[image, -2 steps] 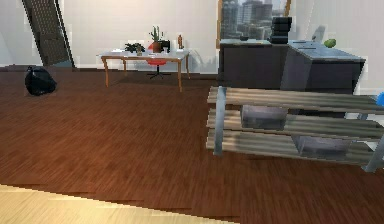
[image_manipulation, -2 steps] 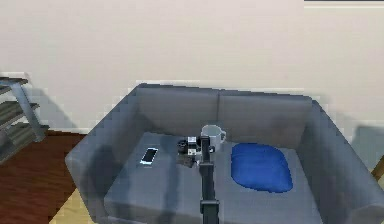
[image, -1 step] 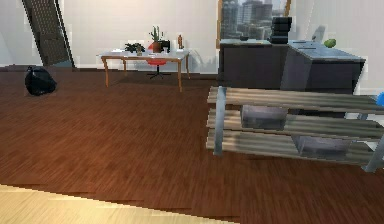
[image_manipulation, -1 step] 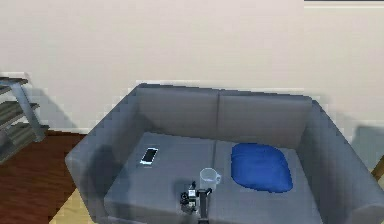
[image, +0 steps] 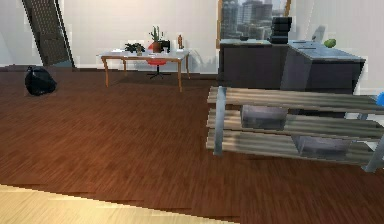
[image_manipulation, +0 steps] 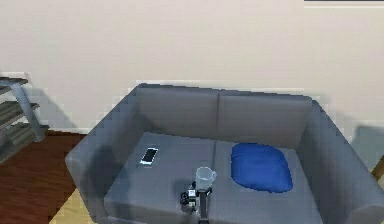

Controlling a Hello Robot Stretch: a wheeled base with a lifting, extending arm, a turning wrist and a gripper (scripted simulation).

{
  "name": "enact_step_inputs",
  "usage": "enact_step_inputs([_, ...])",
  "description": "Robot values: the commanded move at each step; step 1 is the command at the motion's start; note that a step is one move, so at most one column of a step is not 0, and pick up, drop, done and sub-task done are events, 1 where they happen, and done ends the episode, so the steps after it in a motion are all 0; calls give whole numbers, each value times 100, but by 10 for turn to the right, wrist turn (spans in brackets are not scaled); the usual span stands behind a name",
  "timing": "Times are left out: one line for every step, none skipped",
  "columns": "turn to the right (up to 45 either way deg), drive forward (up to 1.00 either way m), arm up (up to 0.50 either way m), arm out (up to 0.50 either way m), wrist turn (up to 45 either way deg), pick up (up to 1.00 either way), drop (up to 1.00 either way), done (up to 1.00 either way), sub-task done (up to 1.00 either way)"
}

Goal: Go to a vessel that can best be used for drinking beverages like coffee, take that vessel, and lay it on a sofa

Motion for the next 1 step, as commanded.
enact_step_inputs([0,0,10,0,0,0,0,0,0])
